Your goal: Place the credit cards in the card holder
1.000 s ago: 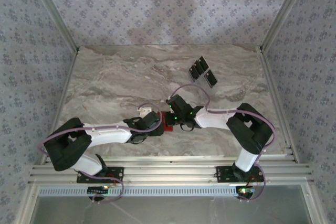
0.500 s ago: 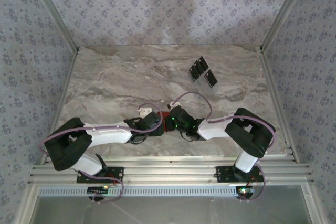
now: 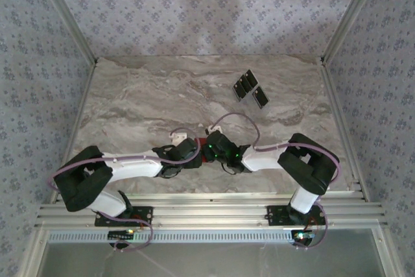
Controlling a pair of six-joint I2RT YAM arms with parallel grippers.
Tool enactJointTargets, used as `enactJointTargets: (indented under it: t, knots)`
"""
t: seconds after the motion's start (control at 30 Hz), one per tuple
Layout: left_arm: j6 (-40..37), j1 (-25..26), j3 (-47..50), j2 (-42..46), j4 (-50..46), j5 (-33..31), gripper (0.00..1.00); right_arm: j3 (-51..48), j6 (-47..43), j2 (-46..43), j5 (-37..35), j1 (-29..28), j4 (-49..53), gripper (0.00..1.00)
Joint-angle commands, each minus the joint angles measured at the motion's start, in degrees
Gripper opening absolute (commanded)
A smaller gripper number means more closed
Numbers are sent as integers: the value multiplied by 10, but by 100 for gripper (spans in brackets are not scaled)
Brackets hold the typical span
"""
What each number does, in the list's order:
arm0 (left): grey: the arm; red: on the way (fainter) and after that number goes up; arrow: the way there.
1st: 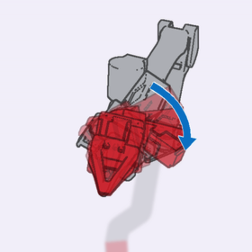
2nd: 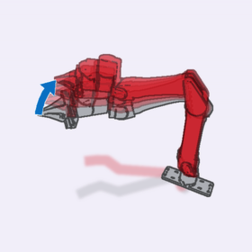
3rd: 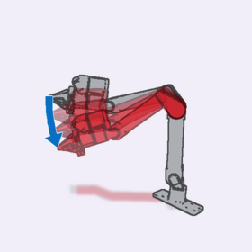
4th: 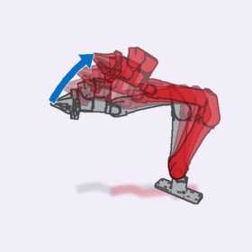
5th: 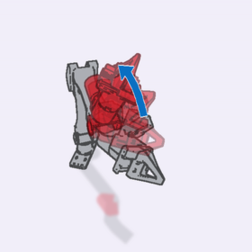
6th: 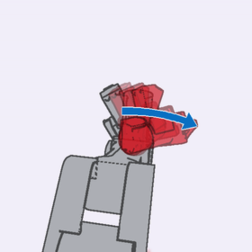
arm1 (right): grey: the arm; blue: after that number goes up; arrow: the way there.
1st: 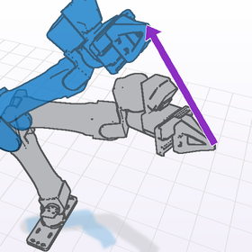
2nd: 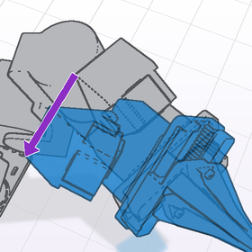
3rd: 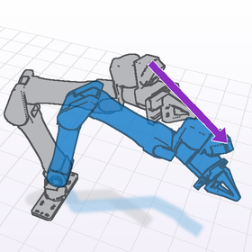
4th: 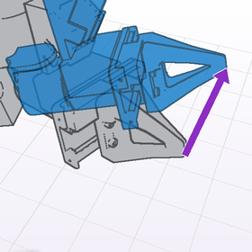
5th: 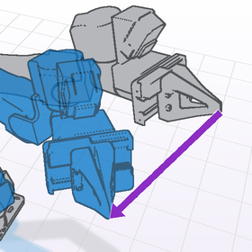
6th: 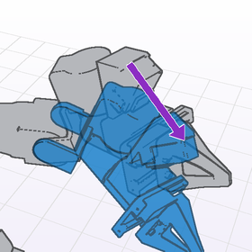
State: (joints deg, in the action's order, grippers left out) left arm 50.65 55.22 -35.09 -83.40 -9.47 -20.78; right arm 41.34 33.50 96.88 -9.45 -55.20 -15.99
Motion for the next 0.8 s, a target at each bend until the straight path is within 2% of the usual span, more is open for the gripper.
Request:
enactJointTargets:
  t: [0.0, 0.13, 0.33, 0.47, 0.53, 0.6, 0.67, 0.77]
  knots:
    - [-4, -14, -8, 5, -10, 8, 100, 24, -8, 10, 60, -3, 183, 28]
    - [-18, -28, -17, 32, -21, 4, 100, 93, -23, 5, 61, 11, 220, 44]
    - [-41, -53, -29, 96, -50, -7, 100, 175, -27, -14, 89, 40, 259, 57]
    - [-68, -81, -46, 149, -88, -27, 100, 205, -30, -62, 95, 67, 294, 66]
    - [-92, -106, -57, 179, -105, -38, 100, 210, -37, -104, 94, 90, 322, 75]
    - [-125, -143, -73, 209, -124, -48, 100, 215, -48, -153, 78, 125, 364, 80]
    - [-169, -182, -81, 239, -122, -65, 100, 216, -68, -199, 30, 160, 403, 99]
    - [-269, -248, -68, 279, -73, -93, 100, 210, -106, -260, -29, 235, 443, 100]
